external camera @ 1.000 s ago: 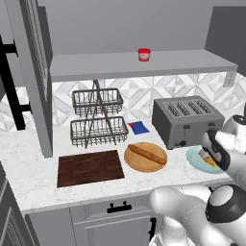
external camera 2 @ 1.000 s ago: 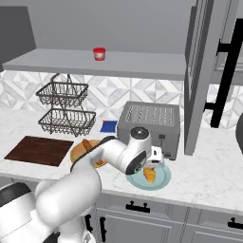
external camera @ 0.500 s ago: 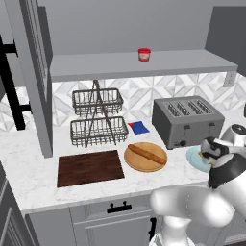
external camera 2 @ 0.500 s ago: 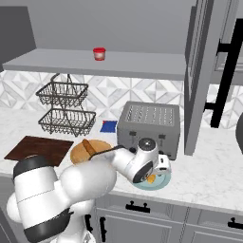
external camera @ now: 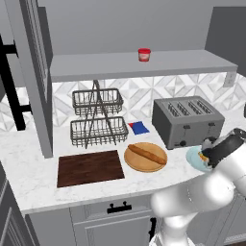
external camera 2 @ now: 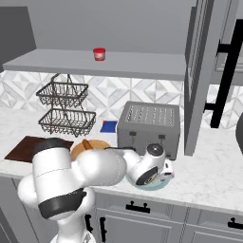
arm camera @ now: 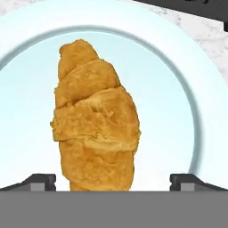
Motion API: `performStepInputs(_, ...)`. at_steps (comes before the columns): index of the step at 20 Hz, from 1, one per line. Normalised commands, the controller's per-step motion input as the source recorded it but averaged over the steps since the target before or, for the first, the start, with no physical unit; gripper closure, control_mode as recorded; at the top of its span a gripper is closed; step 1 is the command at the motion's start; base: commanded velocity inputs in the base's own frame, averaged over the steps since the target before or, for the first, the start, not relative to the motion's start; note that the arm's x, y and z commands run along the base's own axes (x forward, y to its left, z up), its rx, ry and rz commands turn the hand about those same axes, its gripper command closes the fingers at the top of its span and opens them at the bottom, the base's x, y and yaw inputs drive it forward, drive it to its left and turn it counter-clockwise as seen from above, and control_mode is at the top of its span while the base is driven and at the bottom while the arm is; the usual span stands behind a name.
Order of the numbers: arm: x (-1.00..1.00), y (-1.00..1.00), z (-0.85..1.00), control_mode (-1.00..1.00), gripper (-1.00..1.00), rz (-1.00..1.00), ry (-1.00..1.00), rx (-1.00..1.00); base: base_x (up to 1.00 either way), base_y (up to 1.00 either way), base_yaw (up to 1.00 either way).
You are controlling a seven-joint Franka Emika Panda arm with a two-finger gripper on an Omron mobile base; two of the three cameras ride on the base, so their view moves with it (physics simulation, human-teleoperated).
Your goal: From the different types of pastries on the counter, select a croissant and place it on the cutting board. Then retrieve a jar of jam from the cabinet and place it alongside the croissant on the cutting board.
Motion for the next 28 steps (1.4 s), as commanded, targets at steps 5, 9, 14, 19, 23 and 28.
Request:
performStepInputs(5, 0.00, 0.00, -0.51, -1.00, 1.00, 0.01, 0.00, -0.04, 0.00, 0.00, 0.00)
performStepInputs(9, 0.00, 0.00, -0.67, -1.00, 1.00, 0.00, 0.00, -0.07, 0.00, 0.00, 0.00)
performStepInputs(14, -0.01, 0.00, -0.71, -1.00, 1.00, 0.00, -0.02, -0.04, 0.00, 0.00, 0.00)
performStepInputs(19, -0.10, 0.06, -0.60, -1.00, 1.00, 0.00, -0.12, -0.06, 0.00, 0.00, 0.00)
performStepInputs(23, -0.88, 0.89, 0.03, -1.00, 1.00, 0.05, -0.57, -0.35, 0.00, 0.00, 0.00)
performStepInputs(28, -0.99, 1.00, 0.00, -1.00, 1.00, 0.09, -0.63, -0.51, 0.00, 0.00, 0.00)
